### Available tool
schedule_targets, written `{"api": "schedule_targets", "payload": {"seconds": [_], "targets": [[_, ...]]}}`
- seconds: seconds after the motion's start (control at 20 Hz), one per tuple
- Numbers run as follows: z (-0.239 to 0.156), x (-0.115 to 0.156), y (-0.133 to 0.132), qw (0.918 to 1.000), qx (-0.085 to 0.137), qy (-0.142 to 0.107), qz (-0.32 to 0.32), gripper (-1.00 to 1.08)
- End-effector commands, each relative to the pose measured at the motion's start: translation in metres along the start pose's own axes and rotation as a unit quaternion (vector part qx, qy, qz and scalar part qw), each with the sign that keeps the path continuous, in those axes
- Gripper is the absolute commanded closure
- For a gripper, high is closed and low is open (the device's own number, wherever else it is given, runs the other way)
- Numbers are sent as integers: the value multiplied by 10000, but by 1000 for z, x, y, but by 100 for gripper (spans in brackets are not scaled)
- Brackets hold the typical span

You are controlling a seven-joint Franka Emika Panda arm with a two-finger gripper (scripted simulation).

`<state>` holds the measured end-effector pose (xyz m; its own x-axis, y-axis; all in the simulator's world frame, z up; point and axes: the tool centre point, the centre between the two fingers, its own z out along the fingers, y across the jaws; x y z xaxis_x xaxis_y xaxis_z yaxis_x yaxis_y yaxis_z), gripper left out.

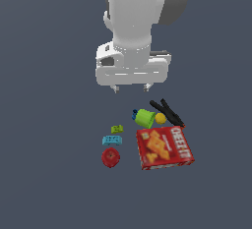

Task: Pick up a designated object from a clutter of objects.

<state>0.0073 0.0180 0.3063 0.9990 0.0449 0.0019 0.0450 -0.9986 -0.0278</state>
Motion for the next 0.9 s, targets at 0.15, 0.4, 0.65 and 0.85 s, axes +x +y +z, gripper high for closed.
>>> {"api": "schedule_targets", "payload": {"seconds": [0.15,0.4,0.65,0.85], "targets": [[9,11,4,9998,11,-3,210,-92],[24,28,12,9984,23,-4,562,-92],[49,52,24,9942,29,-4,1074,-92],[77,74,38,9873,20,-4,1588,-92]]}}
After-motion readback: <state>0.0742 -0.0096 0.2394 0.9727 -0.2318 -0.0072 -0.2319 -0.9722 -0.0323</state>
